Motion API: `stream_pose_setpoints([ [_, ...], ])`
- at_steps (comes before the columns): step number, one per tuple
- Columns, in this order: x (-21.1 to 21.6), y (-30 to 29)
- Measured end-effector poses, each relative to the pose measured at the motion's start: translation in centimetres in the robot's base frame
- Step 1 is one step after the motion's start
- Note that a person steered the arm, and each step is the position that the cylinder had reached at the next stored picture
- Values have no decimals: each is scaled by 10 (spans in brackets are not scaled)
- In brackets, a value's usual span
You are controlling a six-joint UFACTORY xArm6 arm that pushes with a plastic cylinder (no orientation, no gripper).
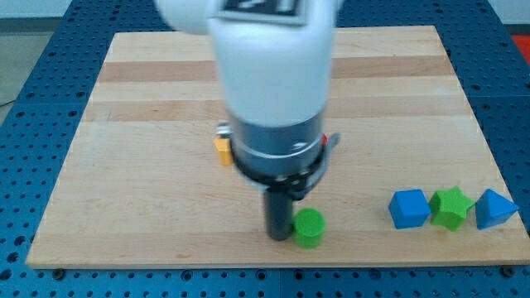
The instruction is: Slide the green circle closer to the blue cube
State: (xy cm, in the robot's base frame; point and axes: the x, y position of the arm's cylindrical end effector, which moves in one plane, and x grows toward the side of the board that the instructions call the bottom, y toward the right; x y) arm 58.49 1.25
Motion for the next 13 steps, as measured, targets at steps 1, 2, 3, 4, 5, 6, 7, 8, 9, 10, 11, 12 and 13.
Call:
stream_pose_setpoints([
  [1, 18, -17],
  [2, 34, -32],
  [3, 29, -3],
  [4, 12, 28],
  [5, 9, 38],
  [6, 16, 36],
  [7, 13, 43],
  [8, 5, 56],
  [9, 4, 58],
  [10, 27, 58],
  [11, 30, 55],
  [12, 21, 12],
  [13, -11, -17],
])
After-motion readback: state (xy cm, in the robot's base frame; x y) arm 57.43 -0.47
